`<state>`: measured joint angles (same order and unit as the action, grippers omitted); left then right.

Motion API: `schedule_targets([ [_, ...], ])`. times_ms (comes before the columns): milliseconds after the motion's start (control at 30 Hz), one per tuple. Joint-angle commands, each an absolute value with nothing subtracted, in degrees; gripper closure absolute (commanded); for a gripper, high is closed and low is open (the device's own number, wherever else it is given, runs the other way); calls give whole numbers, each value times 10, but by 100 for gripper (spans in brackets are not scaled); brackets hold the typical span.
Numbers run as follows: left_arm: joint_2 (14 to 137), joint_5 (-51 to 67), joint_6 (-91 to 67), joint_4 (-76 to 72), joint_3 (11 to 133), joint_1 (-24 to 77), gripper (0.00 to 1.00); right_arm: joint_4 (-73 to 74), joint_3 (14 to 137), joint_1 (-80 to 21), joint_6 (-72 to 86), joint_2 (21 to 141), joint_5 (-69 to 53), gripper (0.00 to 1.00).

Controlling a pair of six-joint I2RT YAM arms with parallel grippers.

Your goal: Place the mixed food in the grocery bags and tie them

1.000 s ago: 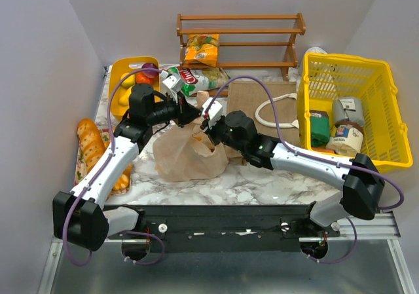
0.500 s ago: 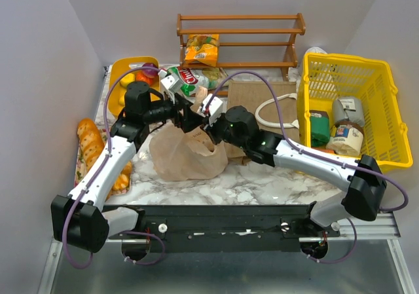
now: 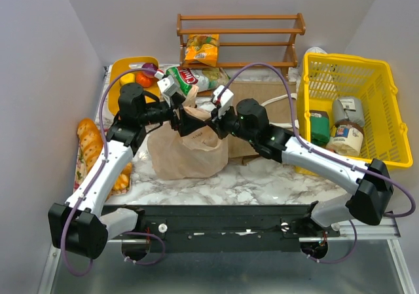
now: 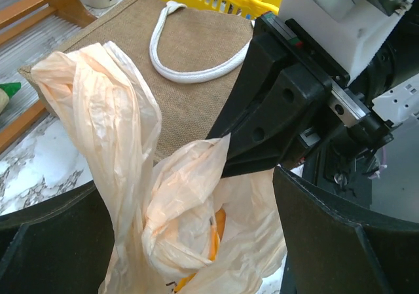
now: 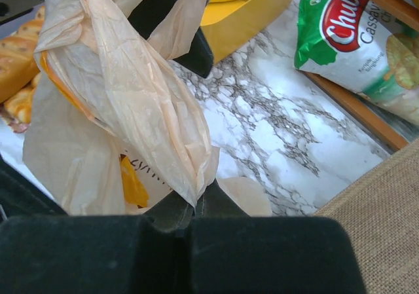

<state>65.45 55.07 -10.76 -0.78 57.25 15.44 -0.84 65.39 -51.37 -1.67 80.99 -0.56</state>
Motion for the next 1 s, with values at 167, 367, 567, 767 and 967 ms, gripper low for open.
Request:
schedule_targets([
  [167,671,587,-126,-26,566,151,1,-28,682,-514,-34,794,-69,99],
  [367,679,598,-122,-14,563,152,1,-31,705,-515,-33,814,-98,99],
  [567,679,594,-114,-3,558,157,1,-26,735,-515,-39,841,-116,99],
  [767,679,589,-121,-8,559,157,8,-9,740,-515,-51,861,-116,99],
  [967,673,582,-120,-12,555,157,24,-4,734,-515,-54,869,-105,99],
])
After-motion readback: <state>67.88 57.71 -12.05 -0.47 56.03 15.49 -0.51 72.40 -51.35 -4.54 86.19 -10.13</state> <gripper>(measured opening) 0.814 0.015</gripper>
